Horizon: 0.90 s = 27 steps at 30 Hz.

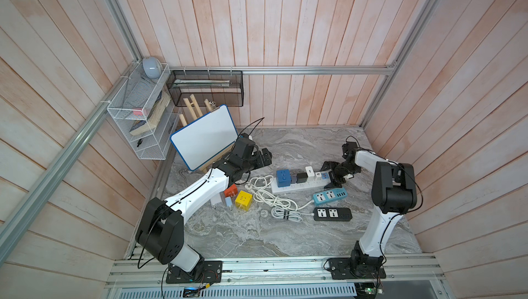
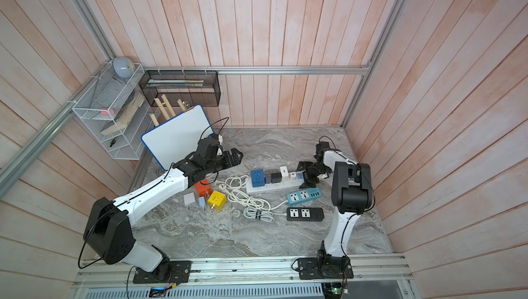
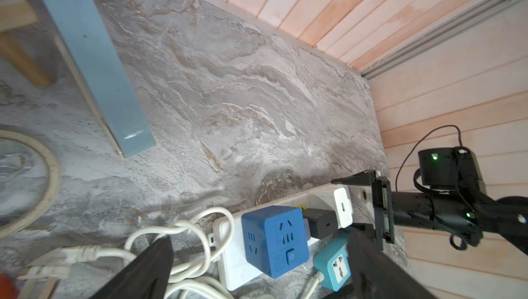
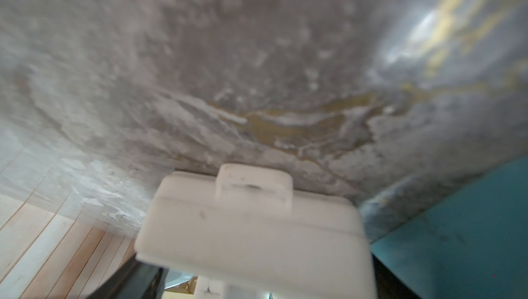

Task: Pull the plug off the socket
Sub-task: Move the socket to the center of the board.

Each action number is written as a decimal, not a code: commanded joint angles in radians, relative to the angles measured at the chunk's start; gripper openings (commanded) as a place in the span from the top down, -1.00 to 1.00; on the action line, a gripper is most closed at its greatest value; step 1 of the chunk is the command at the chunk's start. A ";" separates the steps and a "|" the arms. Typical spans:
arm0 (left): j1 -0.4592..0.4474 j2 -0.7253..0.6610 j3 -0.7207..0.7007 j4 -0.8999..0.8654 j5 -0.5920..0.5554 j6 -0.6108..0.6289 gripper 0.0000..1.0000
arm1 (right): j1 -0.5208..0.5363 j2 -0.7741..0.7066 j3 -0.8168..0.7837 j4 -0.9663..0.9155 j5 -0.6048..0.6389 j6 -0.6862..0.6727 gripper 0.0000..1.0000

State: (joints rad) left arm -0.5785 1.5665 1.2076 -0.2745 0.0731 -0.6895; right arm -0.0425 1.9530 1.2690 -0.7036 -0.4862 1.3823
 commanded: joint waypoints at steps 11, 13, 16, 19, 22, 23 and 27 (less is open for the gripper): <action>-0.106 0.098 0.094 -0.079 0.244 0.538 -0.87 | 0.009 -0.017 -0.096 -0.089 0.069 -0.011 -0.24; -0.127 0.102 0.087 -0.087 0.246 0.644 -0.86 | 0.010 -0.018 -0.090 -0.100 0.081 -0.019 -0.23; -0.152 0.107 0.068 -0.090 0.244 0.778 -0.85 | 0.004 -0.014 -0.083 -0.116 0.096 -0.032 -0.23; -0.163 0.111 0.042 -0.067 0.248 0.876 -0.85 | 0.001 -0.015 -0.085 -0.124 0.097 -0.037 -0.23; -0.162 0.133 0.040 -0.057 0.242 0.944 -0.85 | -0.002 -0.017 -0.085 -0.127 0.103 -0.040 -0.23; -0.164 0.142 0.043 -0.061 0.238 0.975 -0.85 | -0.002 -0.016 -0.083 -0.127 0.103 -0.044 -0.23; -0.164 0.161 0.032 -0.039 0.208 1.073 -0.87 | -0.009 -0.010 -0.077 -0.135 0.109 -0.055 -0.23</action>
State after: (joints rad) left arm -0.7444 1.7111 1.2587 -0.3416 0.3004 0.2527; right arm -0.0441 1.9171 1.2182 -0.6884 -0.4805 1.3926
